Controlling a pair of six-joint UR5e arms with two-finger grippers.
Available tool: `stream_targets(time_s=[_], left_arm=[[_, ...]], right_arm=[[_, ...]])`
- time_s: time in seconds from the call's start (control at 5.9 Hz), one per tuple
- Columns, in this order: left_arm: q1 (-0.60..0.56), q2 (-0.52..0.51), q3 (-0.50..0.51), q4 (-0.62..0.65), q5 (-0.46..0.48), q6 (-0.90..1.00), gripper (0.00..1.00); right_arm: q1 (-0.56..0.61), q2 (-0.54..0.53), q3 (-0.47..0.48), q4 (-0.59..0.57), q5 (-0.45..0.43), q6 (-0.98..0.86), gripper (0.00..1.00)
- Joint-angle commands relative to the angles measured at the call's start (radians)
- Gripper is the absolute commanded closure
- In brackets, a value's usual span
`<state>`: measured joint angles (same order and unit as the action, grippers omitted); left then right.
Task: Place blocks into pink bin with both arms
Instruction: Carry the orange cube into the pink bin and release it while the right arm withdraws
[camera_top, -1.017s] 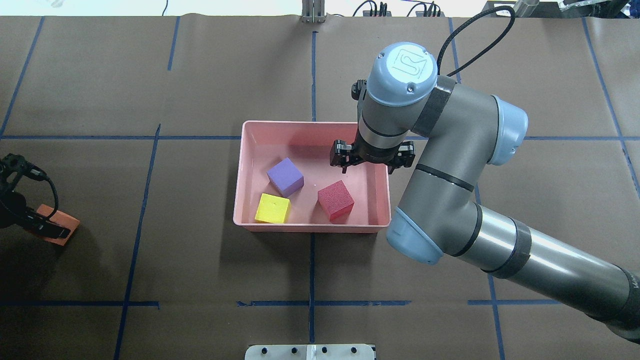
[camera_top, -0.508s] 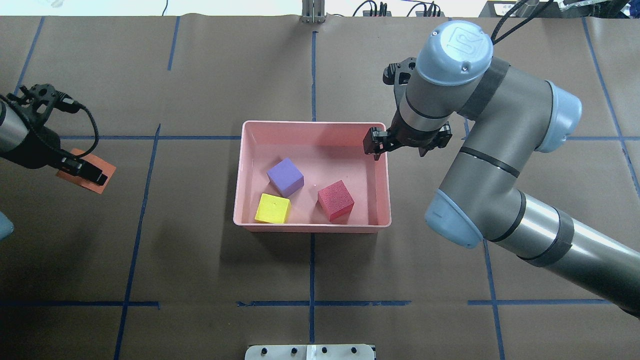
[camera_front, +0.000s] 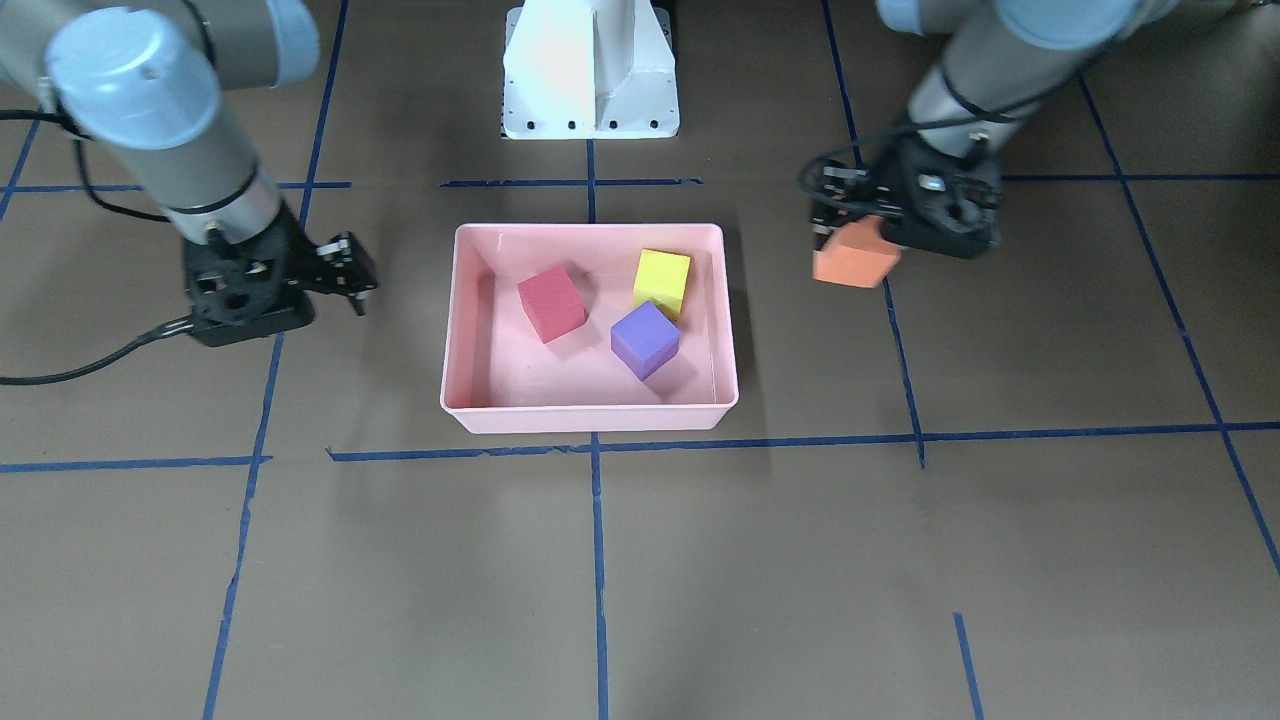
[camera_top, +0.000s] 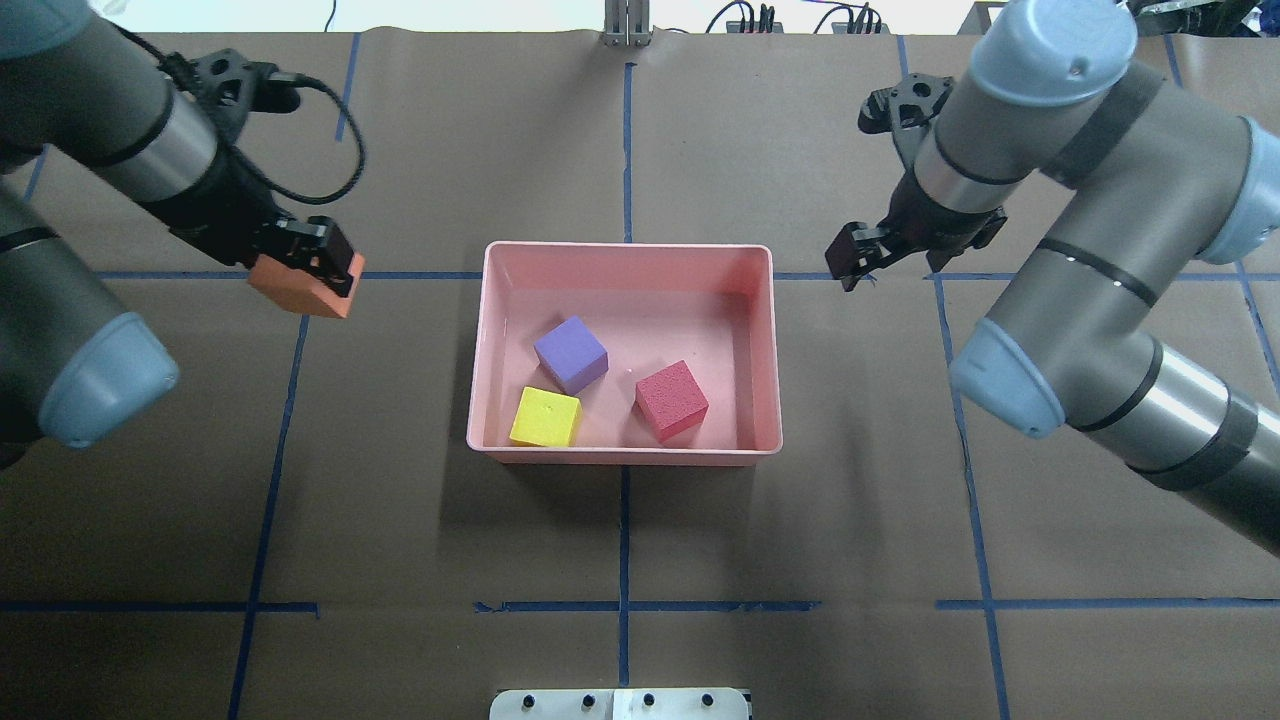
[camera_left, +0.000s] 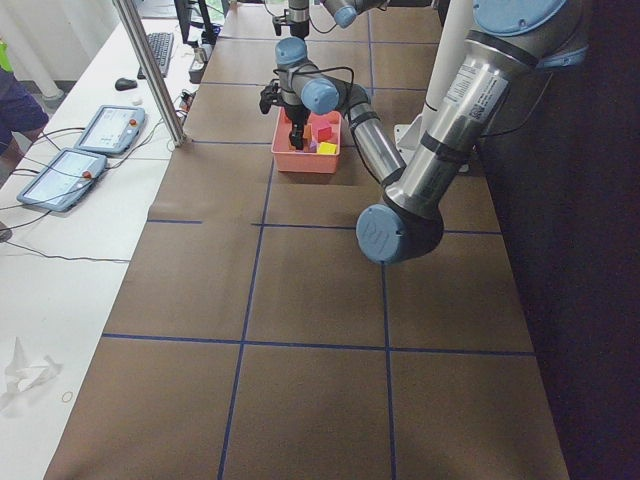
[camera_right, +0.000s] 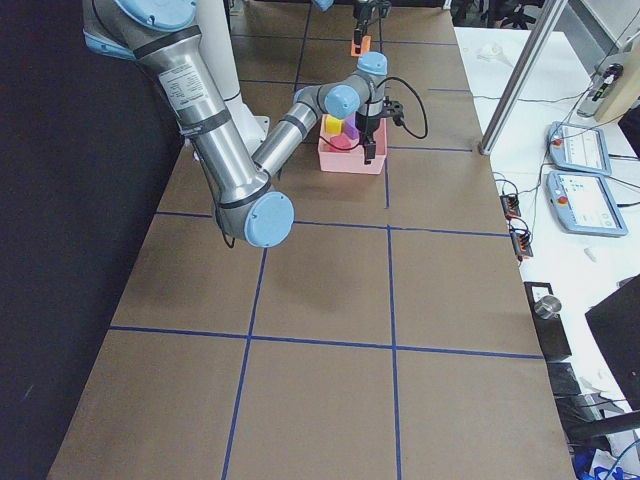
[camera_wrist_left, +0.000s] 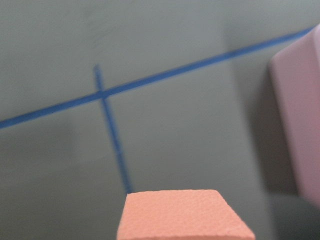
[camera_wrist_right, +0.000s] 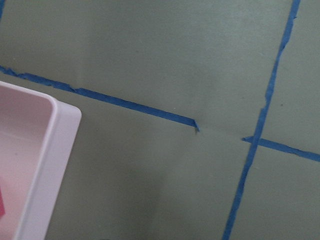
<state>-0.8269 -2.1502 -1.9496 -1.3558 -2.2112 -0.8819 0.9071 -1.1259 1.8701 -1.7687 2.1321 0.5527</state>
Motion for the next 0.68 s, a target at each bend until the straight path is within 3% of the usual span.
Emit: stream_targets(time_s=[0.0, 0.34, 0.51], left_arm=[[0.112, -0.241, 0.181, 0.011, 0.098, -0.193, 0.38], [0.199, -0.408, 0.454, -0.148, 0.192, -0.336, 0.32], [0.216, -0.453, 0.525, -0.161, 0.230, -0.347, 0.00]], right_arm=[[0.138, -0.101, 0.003, -0.002, 0.067, -0.264, 0.00], [0.269, -0.201, 0.003, -0.005, 0.133, -0.500, 0.00], [0.310, -0.237, 0.004, -0.003, 0.138, -0.583, 0.00]])
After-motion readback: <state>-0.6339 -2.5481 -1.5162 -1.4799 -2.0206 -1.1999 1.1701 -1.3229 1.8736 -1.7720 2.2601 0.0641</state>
